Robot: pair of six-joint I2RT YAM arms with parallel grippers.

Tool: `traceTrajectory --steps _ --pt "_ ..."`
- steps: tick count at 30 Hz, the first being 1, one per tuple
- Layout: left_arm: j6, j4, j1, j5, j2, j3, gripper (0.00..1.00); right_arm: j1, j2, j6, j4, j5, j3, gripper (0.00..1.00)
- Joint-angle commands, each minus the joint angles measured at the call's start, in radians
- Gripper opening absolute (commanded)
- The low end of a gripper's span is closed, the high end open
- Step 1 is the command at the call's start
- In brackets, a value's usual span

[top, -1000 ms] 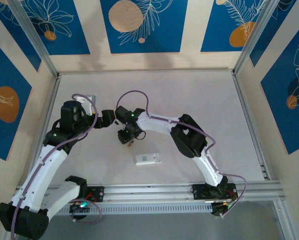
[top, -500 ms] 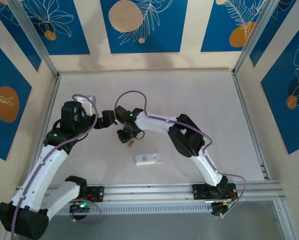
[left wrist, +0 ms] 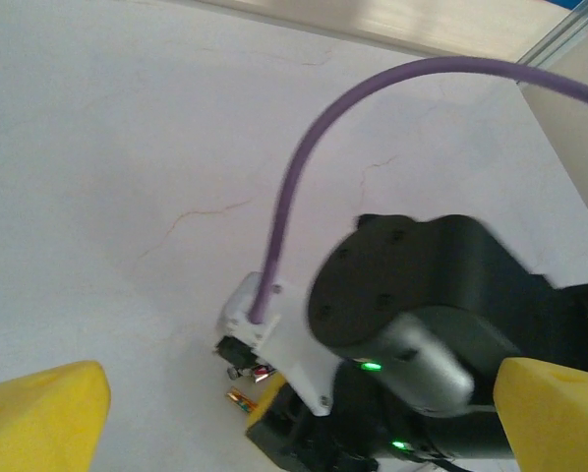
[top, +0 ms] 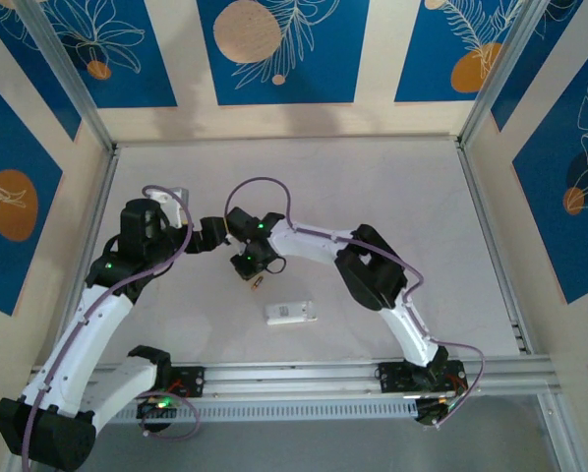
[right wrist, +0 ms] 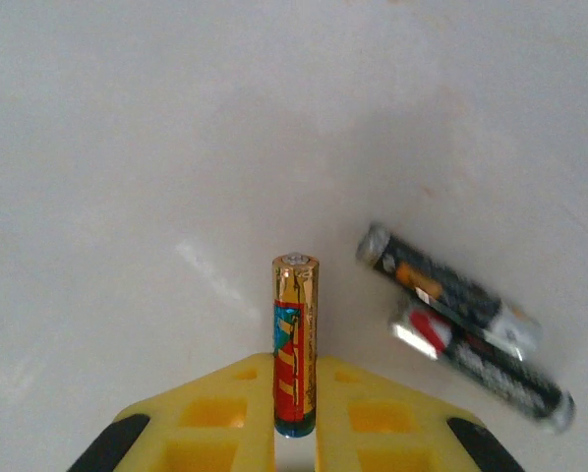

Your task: Load the batteries into the remote control

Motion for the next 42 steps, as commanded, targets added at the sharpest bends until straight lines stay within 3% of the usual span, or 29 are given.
traceTrajectory --steps 1,4,6,12,16,23,42 --pt "0.019 0.025 0.010 0.064 -0.012 -0.002 1.00 -0.020 -0.207 0.077 0.040 -0.011 -0.103 0.16" --pt "0.009 0.047 -0.008 0.171 0.015 0.004 1.00 -0.034 -0.393 0.204 0.064 0.031 -0.293 0.16" --pt "0.000 0.038 -0.075 0.180 0.045 0.014 0.99 -0.035 -0.531 0.309 0.071 0.073 -0.444 0.16" --pt "-0.018 0.005 -0.413 0.053 0.156 0.006 0.98 -0.010 -0.846 0.634 0.028 0.100 -0.765 0.15" --pt "-0.042 0.007 -0.546 -0.026 0.222 -0.038 0.98 0.021 -0.914 0.730 -0.006 0.079 -0.857 0.15" --pt "-0.106 0.076 -0.548 -0.043 0.223 -0.126 0.97 0.077 -0.857 0.742 -0.016 0.111 -0.879 0.15" --pt "-0.135 0.130 -0.546 -0.056 0.225 -0.167 1.00 0.087 -0.656 0.699 0.098 0.215 -0.843 0.16"
